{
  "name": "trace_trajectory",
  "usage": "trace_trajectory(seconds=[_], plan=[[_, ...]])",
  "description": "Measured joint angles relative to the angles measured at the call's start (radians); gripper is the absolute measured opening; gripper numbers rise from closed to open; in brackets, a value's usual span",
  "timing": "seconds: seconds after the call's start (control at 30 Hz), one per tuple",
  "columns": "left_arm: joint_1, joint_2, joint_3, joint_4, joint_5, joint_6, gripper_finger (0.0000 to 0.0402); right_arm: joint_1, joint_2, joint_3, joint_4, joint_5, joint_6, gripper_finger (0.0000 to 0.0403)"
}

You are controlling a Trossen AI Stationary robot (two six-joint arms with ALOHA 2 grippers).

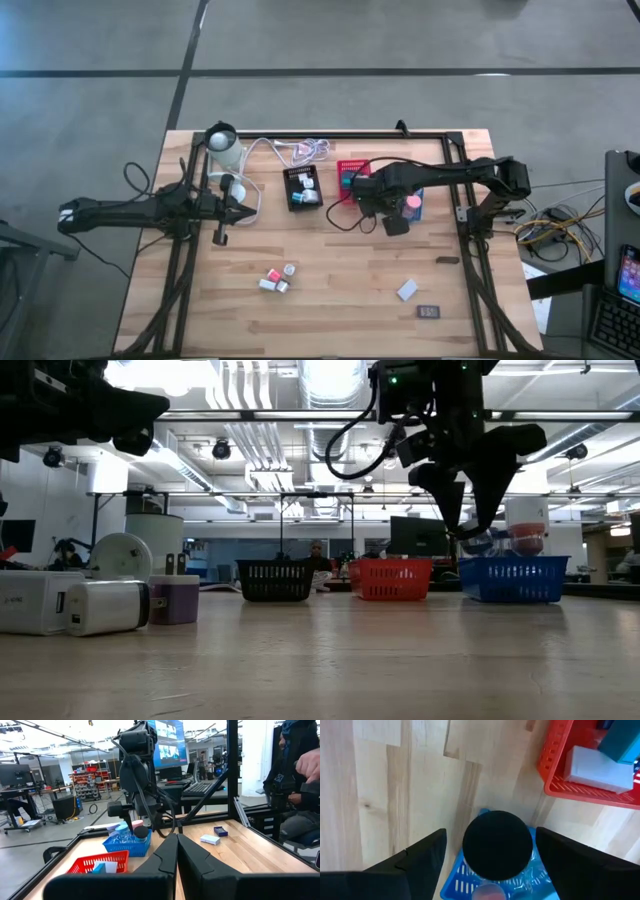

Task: Pick & Place Office items
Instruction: Put the blue hourglass into the blue bin

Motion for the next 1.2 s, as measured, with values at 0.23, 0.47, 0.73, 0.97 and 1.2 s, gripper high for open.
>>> trace_trajectory(seconds=[0.23, 0.47, 0.73, 0.97, 1.2], plan=[[0.000, 0.000, 0.000, 0.001, 0.000, 0.000, 0.0014, 0.000, 0.005, 0.000, 0.001, 0.000, 0.001, 0.0242], [0.000, 0.000, 0.000, 0.001, 0.000, 0.000, 0.0014, -0.001, 0.004, 0.000, -0.002, -0.001, 0.020, 0.0150], [0.001, 0.000, 0.000, 0.001, 0.000, 0.000, 0.0014, -0.008, -0.010, 0.000, -0.018, 0.044, 0.025, 0.0058], [0.001, 0.000, 0.000, 0.002, 0.000, 0.000, 0.0014, -0.017, -0.017, 0.000, -0.018, 0.067, 0.024, 0.0039], [0.001, 0.000, 0.000, 0.002, 0.000, 0.000, 0.0014, -0.019, -0.019, 0.001, -0.047, 0.105, 0.027, 0.0040]])
